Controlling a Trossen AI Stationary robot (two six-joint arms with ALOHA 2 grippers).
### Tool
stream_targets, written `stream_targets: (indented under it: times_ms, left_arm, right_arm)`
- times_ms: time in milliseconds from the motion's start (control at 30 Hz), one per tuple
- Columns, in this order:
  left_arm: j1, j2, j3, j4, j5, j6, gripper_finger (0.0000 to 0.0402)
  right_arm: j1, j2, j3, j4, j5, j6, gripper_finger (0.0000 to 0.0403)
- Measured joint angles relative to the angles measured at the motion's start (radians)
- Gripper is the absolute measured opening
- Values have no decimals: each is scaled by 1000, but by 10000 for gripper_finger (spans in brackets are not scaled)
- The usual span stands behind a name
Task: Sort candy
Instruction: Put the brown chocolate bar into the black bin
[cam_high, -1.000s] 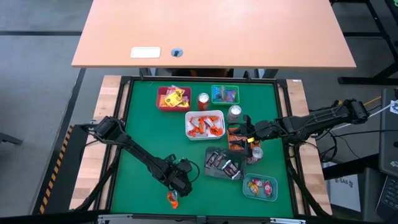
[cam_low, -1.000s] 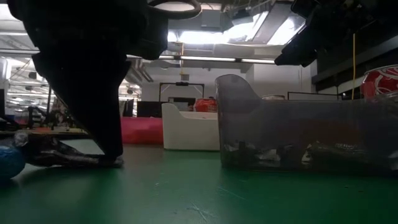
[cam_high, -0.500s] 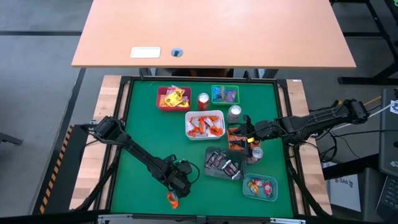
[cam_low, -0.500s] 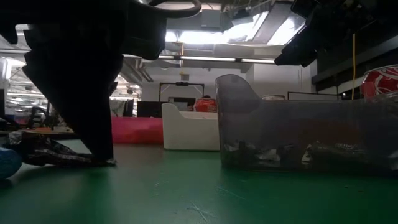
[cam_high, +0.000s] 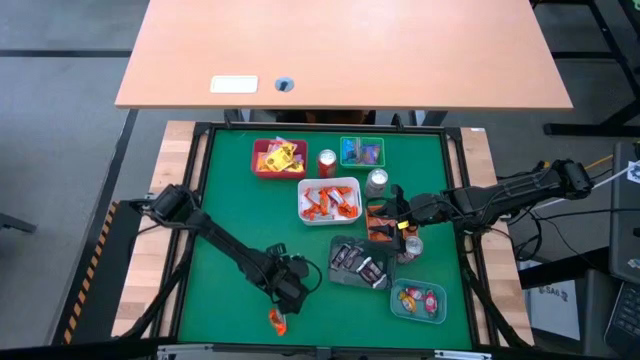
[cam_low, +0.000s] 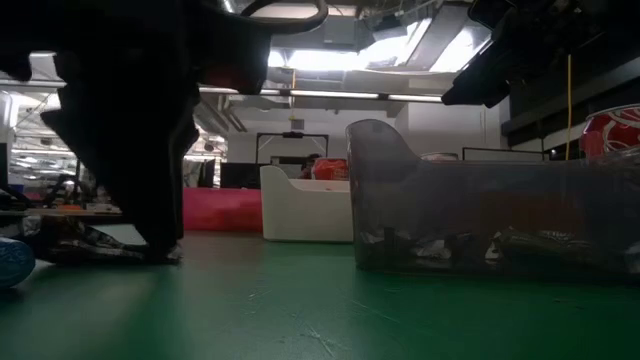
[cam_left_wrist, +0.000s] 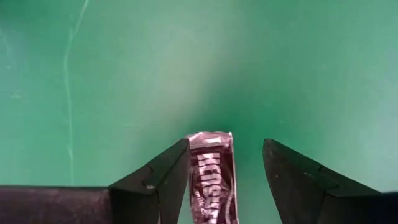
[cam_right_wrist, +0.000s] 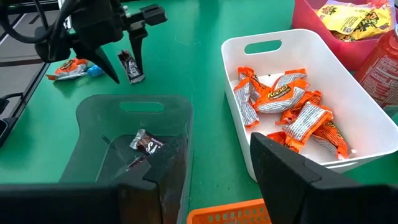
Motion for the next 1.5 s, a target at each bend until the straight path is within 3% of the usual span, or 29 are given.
stream_targets:
  times_ms: [200,600,733,900,1500]
  left_arm:
    - [22,-3,1,-34,100,-1,191]
    - [30,-7,1,-64,110,-31,191]
    - [61,-16,1,-97,181,-32,191]
    - [97,-21,1,-131,289,-115,191]
    - [109,-20,1,-133,430,-432,191]
  right_arm:
    - [0,0,0,0,0,0,179]
    - [0,0,0,0,0,-19,179]
    - [0,0,0,0,0,-19,179]
    - [0,0,0,0,0,-19,179]
    - [0,0,0,0,0,-19,179]
